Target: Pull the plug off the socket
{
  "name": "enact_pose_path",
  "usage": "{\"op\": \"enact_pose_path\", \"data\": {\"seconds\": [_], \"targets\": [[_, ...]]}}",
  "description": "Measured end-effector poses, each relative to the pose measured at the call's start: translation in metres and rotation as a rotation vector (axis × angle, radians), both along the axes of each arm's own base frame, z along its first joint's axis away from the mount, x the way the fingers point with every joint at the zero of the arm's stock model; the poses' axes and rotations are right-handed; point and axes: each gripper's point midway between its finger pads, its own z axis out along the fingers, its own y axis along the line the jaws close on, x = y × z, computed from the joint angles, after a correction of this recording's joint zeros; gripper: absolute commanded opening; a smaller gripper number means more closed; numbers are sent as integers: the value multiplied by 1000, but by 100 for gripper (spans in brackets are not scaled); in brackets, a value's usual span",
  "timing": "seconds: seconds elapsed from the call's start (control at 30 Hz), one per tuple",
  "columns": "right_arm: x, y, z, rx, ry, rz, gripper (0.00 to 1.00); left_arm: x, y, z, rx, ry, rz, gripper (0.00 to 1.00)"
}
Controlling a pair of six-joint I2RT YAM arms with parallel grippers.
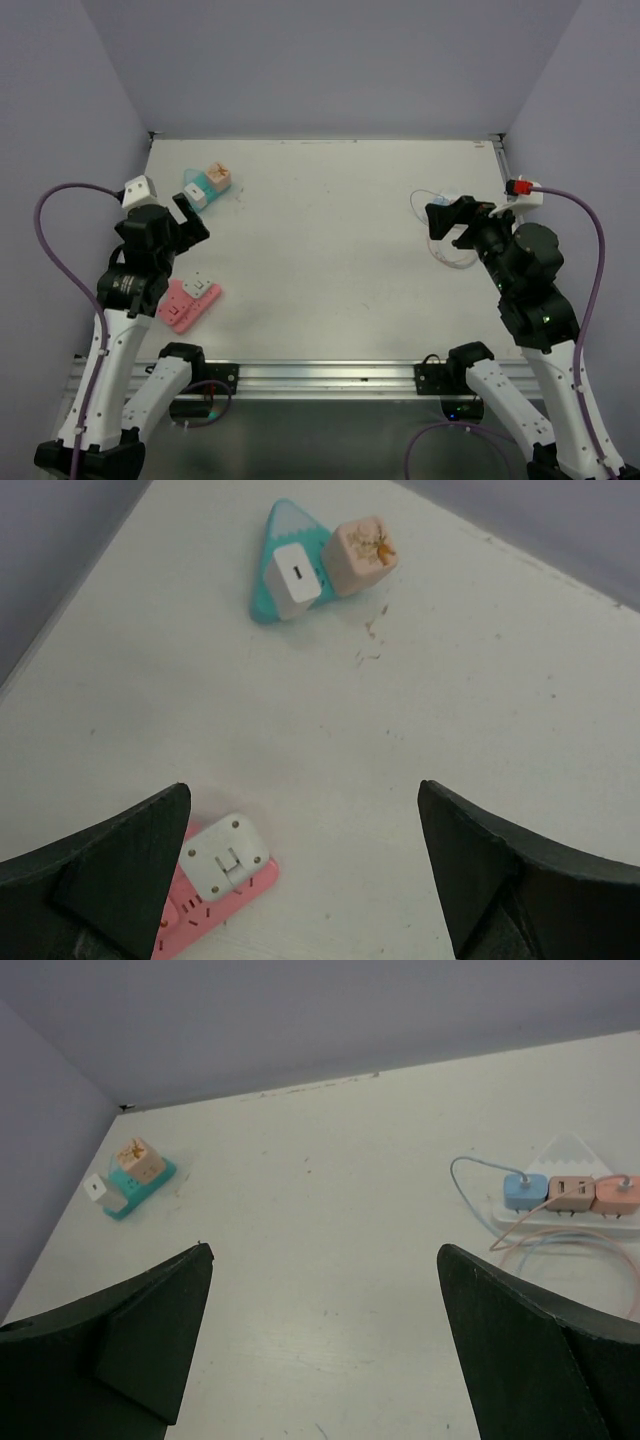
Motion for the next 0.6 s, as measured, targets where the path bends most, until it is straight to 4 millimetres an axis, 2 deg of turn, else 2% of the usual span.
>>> {"op": "enact_pose_path", "data": {"seconds": [0.23, 0.33, 0.43, 0.6], "targets": [[-1, 9, -8, 11, 24, 46, 99, -11, 1, -130, -32, 357, 85, 100], [-1, 10, -13, 9, 34, 49, 99, -25, 2, -172, -43, 475, 117, 100], [-1, 10, -15, 8, 38, 50, 99, -36, 2, -198, -56, 547, 146, 100], [-3, 10, -20, 8, 42, 53, 99, -36, 2, -209, -77, 565, 185, 100]]}}
